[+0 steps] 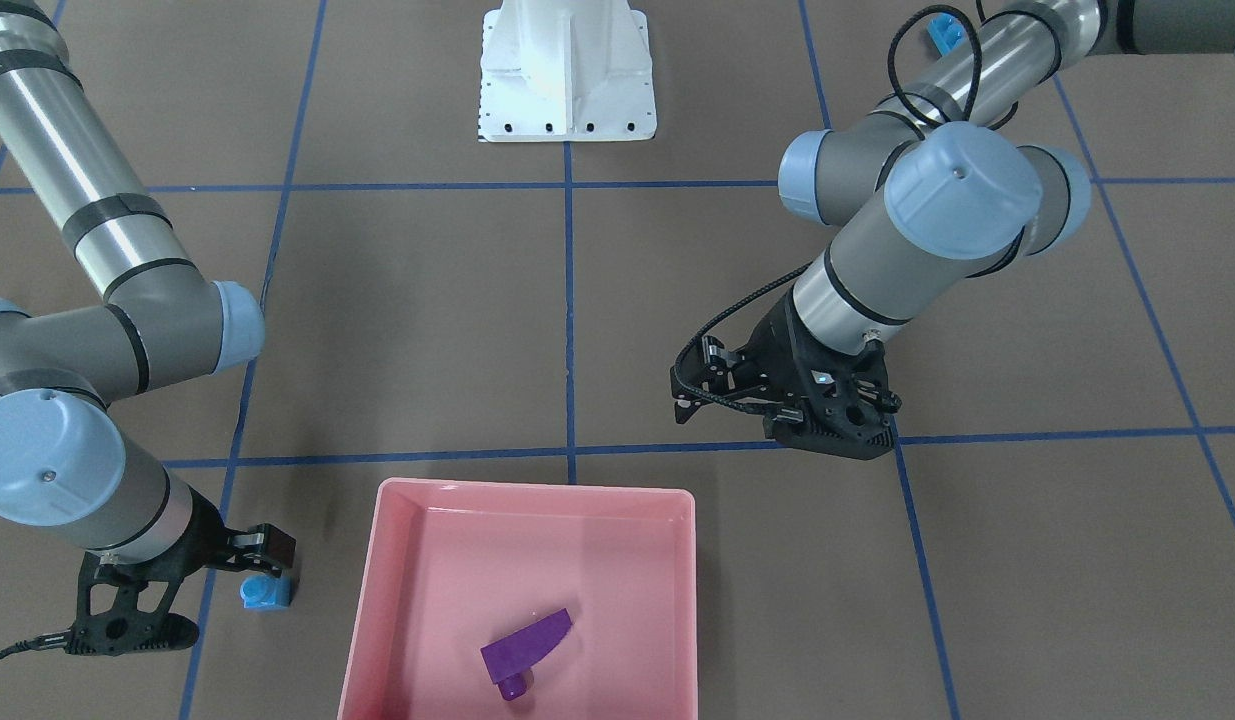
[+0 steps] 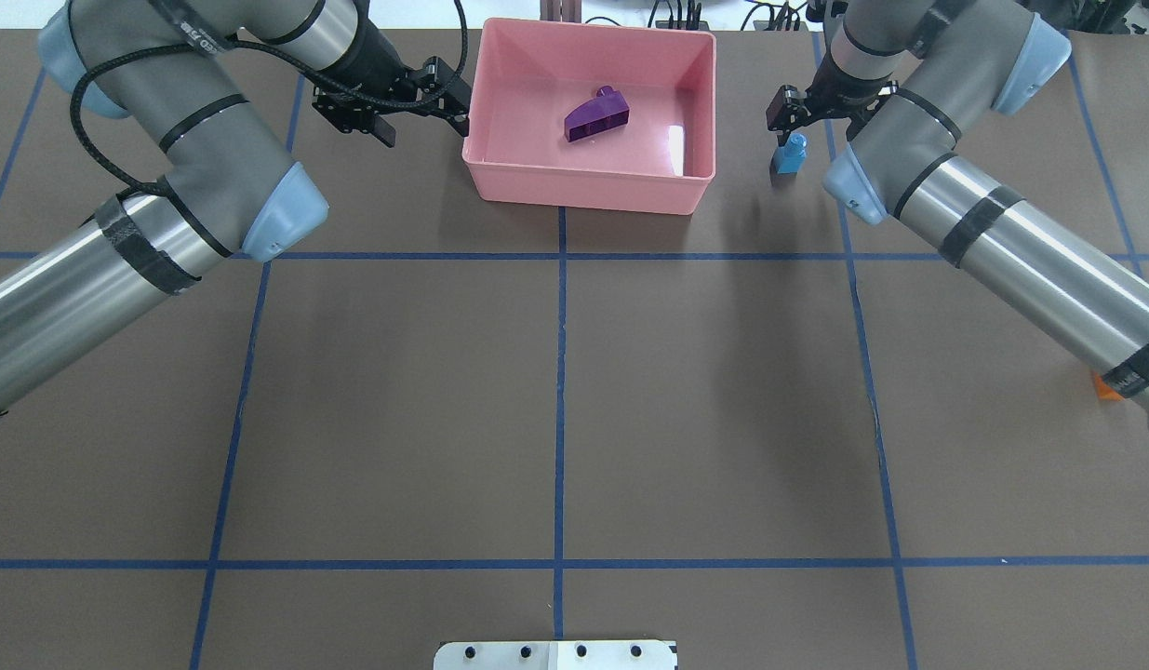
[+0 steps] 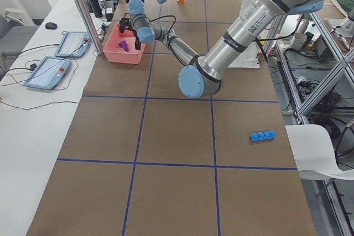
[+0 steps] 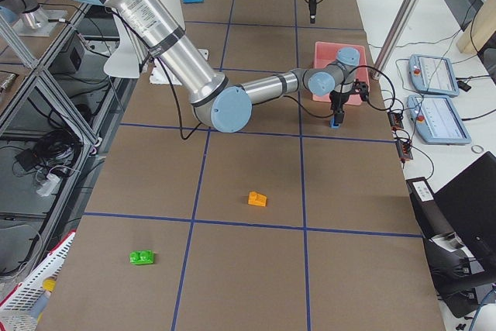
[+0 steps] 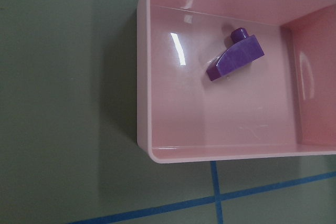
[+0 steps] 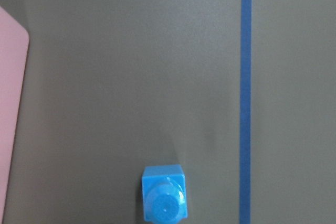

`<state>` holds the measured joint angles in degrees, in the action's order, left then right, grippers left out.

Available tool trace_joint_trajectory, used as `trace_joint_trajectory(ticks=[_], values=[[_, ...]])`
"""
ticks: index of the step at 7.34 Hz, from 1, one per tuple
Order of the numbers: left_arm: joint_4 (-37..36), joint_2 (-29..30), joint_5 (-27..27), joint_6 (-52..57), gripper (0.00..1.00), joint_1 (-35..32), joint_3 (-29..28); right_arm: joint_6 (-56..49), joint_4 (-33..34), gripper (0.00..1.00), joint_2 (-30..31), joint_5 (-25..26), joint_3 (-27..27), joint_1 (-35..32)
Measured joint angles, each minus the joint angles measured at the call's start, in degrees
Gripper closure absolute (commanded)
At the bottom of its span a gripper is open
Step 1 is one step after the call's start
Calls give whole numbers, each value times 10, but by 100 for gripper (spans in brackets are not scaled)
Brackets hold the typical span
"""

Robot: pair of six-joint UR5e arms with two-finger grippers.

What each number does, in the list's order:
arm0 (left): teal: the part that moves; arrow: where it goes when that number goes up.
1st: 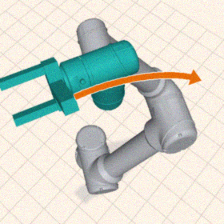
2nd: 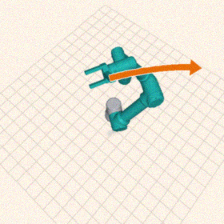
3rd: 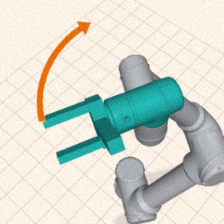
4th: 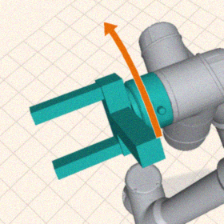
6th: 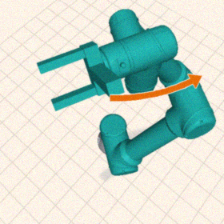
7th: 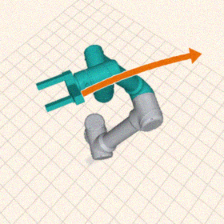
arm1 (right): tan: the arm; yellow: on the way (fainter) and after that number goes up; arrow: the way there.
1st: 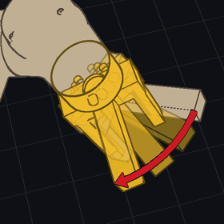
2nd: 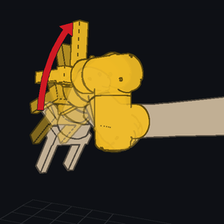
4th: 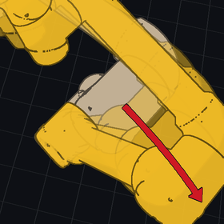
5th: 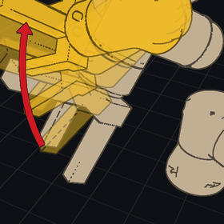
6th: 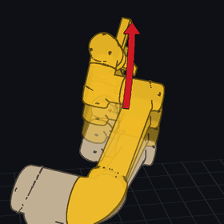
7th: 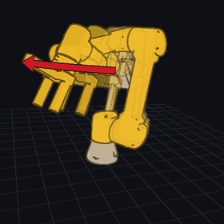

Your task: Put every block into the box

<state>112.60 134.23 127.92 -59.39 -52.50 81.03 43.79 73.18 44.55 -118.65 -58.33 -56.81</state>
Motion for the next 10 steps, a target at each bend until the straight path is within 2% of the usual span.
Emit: trace_joint_trajectory(ticks=[1, 2, 3, 4, 5, 6, 8, 9, 10], values=[[0, -5, -1, 1, 0, 0, 3, 10, -10, 4, -18, 16, 26, 7], [0, -7, -1, 2, 0, 1, 4, 15, -38, 11, -28, 26, 55, 12], [0, -8, -1, 2, 0, 1, 4, 21, -65, 27, -32, 32, 79, 16], [0, -8, -1, 2, 0, 1, 5, 34, -79, 38, -34, 34, 90, 18], [0, -8, -1, 2, 0, 1, 5, 45, -85, 66, -34, 35, 94, 20], [0, -8, -1, 3, 0, 1, 5, 50, -88, 100, -33, 35, 96, 22], [0, -8, -2, 4, 0, 1, 5, 55, -87, 100, -30, 32, 94, 22], [0, -8, -2, 5, 0, 0, 4, 56, -66, 100, -31, 12, 75, 5], [0, -11, -2, 6, 0, -1, 5, 56, -9, 100, -32, -21, 27, -20]])
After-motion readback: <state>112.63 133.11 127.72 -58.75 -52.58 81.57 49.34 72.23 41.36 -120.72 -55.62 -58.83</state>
